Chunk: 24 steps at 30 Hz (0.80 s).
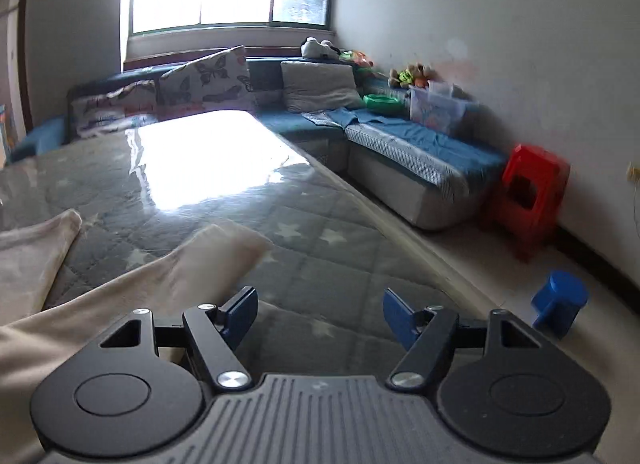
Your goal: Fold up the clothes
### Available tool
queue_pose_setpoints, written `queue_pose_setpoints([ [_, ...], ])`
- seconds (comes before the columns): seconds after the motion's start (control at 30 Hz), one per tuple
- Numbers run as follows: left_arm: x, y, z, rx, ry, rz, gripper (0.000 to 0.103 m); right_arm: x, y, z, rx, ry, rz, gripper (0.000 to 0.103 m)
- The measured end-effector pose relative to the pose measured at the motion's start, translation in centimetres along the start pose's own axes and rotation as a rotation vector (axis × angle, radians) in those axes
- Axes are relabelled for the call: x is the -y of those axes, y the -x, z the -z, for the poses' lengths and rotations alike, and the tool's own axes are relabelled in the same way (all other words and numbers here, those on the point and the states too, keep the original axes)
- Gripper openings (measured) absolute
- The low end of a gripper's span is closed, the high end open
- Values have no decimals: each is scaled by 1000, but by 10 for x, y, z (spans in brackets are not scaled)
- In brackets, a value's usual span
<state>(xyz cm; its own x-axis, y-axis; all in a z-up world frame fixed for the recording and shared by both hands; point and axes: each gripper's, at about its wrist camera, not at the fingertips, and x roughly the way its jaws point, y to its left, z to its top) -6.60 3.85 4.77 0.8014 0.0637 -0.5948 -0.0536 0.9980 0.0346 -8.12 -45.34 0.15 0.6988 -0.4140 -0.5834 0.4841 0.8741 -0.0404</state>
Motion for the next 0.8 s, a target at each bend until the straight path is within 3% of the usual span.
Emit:
queue_pose_setpoints([
  [0.13, 28, -9, -2, 40, -128, 21, 59, 3, 18, 2, 34, 14, -17, 71],
  [0.33, 55, -22, -2, 61, -277, 89, 57, -11, 25, -6, 45, 4, -127, 72],
  [0.43, 61, -33, -3, 46, -313, 106, 49, -21, 20, -5, 30, 16, -162, 72],
  [0.5, 61, -42, -4, 20, -313, 127, 47, -27, 18, -3, 21, 25, -178, 72],
  [0.57, 60, -50, -4, 1, -310, 144, 37, -31, 18, -2, 15, 32, -188, 72],
  [0.6, 60, -52, -4, -3, -310, 151, 30, -33, 18, -1, 12, 36, -193, 72],
  [0.63, 58, -54, -5, -8, -298, 153, 9, -35, 17, 0, 9, 39, -198, 72],
  [0.73, 42, -54, -8, 7, -193, 128, 3, -39, 16, 1, 0, 49, -205, 72],
  [0.8, 16, -50, -16, 35, -43, 89, 3, -37, 14, 2, -5, 46, -201, 72],
])
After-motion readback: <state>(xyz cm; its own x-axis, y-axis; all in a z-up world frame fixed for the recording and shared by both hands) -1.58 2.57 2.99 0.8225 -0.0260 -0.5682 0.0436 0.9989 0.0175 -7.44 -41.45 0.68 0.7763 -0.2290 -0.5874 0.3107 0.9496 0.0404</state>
